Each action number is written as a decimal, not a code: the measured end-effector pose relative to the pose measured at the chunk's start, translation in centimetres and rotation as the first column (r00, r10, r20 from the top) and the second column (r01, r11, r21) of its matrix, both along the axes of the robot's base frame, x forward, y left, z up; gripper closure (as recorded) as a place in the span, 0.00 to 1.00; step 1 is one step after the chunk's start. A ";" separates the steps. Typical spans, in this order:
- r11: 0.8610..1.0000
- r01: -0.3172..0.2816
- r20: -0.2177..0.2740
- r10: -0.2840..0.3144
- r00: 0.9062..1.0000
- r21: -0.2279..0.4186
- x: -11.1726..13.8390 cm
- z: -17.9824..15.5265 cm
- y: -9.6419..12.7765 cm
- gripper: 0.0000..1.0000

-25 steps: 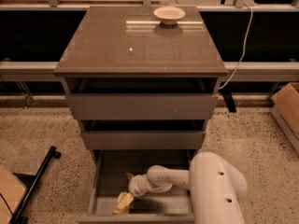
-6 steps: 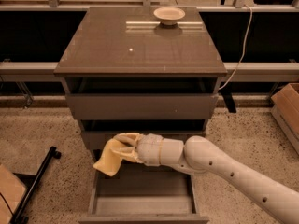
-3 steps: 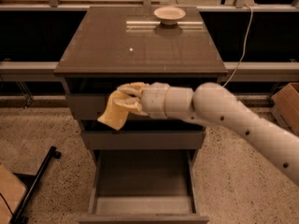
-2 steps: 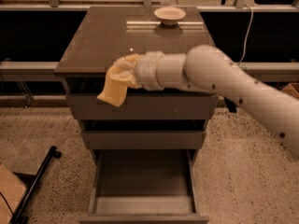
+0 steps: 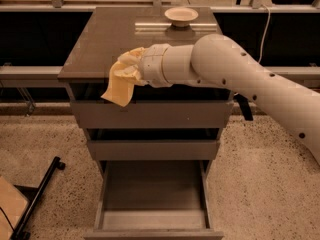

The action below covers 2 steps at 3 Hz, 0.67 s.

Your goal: Pick sponge from bottom drawer and place on counter

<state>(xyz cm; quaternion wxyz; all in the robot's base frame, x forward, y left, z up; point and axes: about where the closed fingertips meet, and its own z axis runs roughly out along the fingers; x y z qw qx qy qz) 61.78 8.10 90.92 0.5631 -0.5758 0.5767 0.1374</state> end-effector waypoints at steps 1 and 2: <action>0.998 0.068 0.019 -0.068 0.998 0.003 1.1 0.2 -1.4 1.00; 0.988 0.152 0.065 -0.150 0.986 -0.024 3.6 1.8 -4.2 1.00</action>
Offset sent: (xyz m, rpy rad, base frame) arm 0.0713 -0.0890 0.0367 -0.0694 -0.1188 -0.2754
